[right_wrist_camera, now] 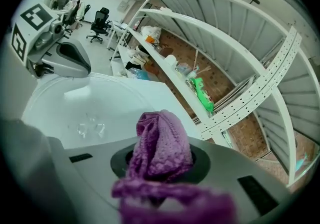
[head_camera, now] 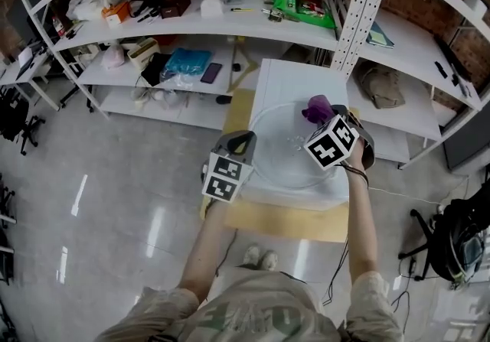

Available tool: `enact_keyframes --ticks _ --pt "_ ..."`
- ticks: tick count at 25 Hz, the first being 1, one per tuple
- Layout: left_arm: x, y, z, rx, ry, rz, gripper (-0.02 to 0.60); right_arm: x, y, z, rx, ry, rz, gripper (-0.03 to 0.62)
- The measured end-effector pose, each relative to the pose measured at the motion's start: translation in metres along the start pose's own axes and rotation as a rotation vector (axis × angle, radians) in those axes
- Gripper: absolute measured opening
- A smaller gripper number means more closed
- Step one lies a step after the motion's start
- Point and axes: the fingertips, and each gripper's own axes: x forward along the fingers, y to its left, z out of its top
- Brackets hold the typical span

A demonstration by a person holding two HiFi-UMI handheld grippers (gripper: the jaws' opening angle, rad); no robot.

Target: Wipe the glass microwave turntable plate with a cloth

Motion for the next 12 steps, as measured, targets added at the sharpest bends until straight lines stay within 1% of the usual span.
enact_keyframes --ticks 5,12 --pt "-0.001 0.0 -0.001 0.002 -0.001 0.001 0.002 -0.001 0.008 -0.002 -0.004 -0.003 0.018 0.049" --pt "-0.002 0.002 -0.001 0.001 -0.006 0.003 0.002 -0.026 0.041 -0.007 -0.077 0.002 0.069 0.049"
